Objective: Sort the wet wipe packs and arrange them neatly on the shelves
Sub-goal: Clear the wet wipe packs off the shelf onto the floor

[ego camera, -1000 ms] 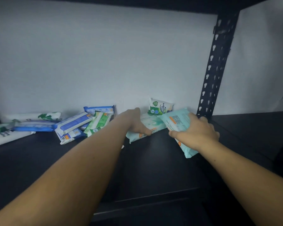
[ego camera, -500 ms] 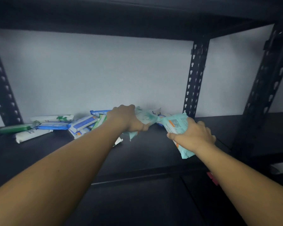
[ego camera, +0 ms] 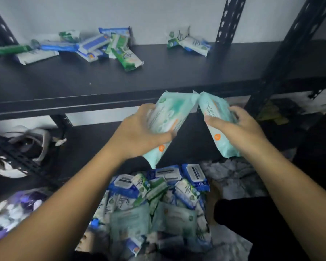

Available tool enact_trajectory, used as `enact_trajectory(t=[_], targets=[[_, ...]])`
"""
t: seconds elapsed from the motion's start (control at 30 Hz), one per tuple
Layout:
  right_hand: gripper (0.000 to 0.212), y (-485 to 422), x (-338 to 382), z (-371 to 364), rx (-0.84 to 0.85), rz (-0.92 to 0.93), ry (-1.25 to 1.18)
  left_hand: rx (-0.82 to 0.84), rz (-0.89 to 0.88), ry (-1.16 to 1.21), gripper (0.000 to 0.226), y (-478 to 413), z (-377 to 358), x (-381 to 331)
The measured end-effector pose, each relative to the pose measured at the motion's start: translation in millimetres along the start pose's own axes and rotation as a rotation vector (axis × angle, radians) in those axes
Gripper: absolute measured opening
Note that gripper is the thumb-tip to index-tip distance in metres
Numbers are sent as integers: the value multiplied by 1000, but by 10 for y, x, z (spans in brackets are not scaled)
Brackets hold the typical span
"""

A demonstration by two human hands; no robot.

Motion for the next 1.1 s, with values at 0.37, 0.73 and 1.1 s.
enact_trajectory(t=[0.37, 0.73, 1.1], targets=[[81, 642, -1636, -1612, 446, -363, 257, 81, 586, -119, 107, 49, -1645, 2593], [103, 956, -2425, -2615, 500, -326, 469, -23, 728, -144, 112, 51, -1966, 3573], [108, 1014, -2601, -2796, 539, -235, 536, -1, 706, -292, 117, -96, -2074, 3716]])
Point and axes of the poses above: each hand's wrist, its own y-axis away from the middle knuckle, its own z-axis out of the back of the hand, x = y × z, the point moved 7 cm from there along -y, towards the middle knuckle, and after that the axes turned 15 degrees about z, right-handed, at the moved point
